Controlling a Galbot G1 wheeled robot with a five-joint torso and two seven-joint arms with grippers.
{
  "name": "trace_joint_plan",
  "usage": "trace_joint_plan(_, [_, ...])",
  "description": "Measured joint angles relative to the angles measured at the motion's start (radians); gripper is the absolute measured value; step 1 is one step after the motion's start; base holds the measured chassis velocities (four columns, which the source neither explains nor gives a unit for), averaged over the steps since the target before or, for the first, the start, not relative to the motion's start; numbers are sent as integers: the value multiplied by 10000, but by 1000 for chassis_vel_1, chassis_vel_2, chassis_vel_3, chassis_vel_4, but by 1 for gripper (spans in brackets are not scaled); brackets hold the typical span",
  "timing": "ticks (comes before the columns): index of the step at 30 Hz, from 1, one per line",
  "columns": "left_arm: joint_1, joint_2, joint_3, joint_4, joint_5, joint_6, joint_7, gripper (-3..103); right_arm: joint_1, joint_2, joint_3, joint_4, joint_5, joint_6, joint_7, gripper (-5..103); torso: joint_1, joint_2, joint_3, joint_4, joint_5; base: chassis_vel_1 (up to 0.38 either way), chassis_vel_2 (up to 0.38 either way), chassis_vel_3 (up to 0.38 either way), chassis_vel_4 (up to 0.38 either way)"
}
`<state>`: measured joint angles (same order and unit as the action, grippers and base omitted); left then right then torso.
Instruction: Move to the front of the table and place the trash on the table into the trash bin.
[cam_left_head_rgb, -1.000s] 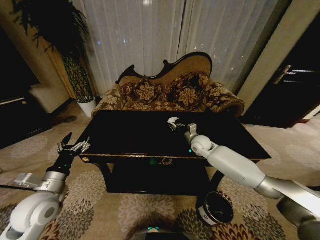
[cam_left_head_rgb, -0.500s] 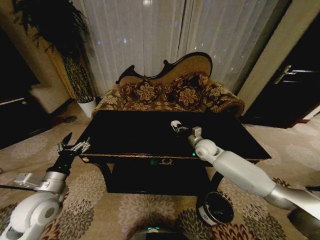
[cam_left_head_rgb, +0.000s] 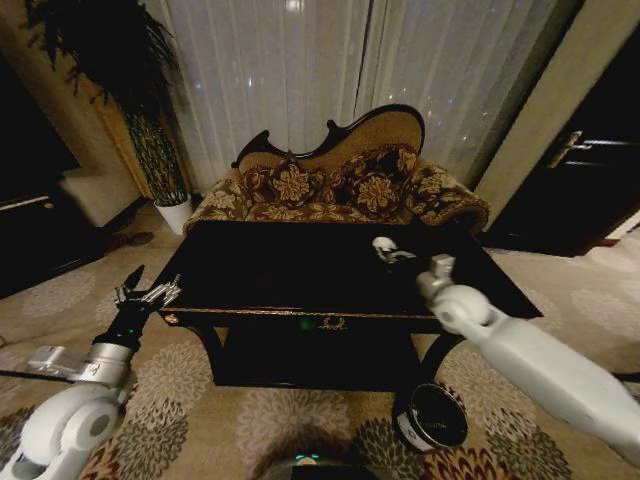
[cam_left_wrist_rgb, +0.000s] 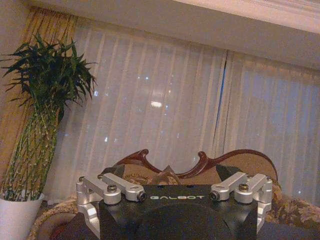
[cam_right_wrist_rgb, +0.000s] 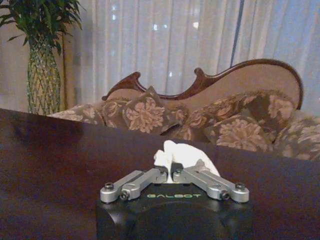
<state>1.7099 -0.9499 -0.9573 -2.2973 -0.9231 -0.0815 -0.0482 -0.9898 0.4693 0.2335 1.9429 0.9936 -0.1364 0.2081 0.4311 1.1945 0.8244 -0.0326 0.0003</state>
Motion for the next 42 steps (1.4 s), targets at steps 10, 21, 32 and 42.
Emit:
trace_joint_plan(10, [0, 0, 0, 0, 0, 0, 0, 100, -3776, 658, 3623, 945, -293, 337, -279, 1, 0, 0, 0, 4, -3, 0, 0, 0, 0])
trace_joint_plan(21, [0, 0, 0, 1, 0, 0, -1, 100, -7154, 2231, 7019, 854, -845, 1766, -1801, 1, -1, 1, 0, 1, 0, 0, 0, 0, 0])
trace_joint_plan(32, [0, 0, 0, 0, 0, 0, -1, 100, -8996, 3302, 8434, 174, -1406, 3361, -3184, 1, -1, 1, 0, 3, -4, 0, 0, 0, 0])
trace_joint_plan(42, [0, 0, 0, 1, -1, 0, 0, 100, -9551, 4070, 7920, -1117, -2347, 5160, -4443, 1, 0, 0, 1, 1, -3, 0, 0, 0, 0])
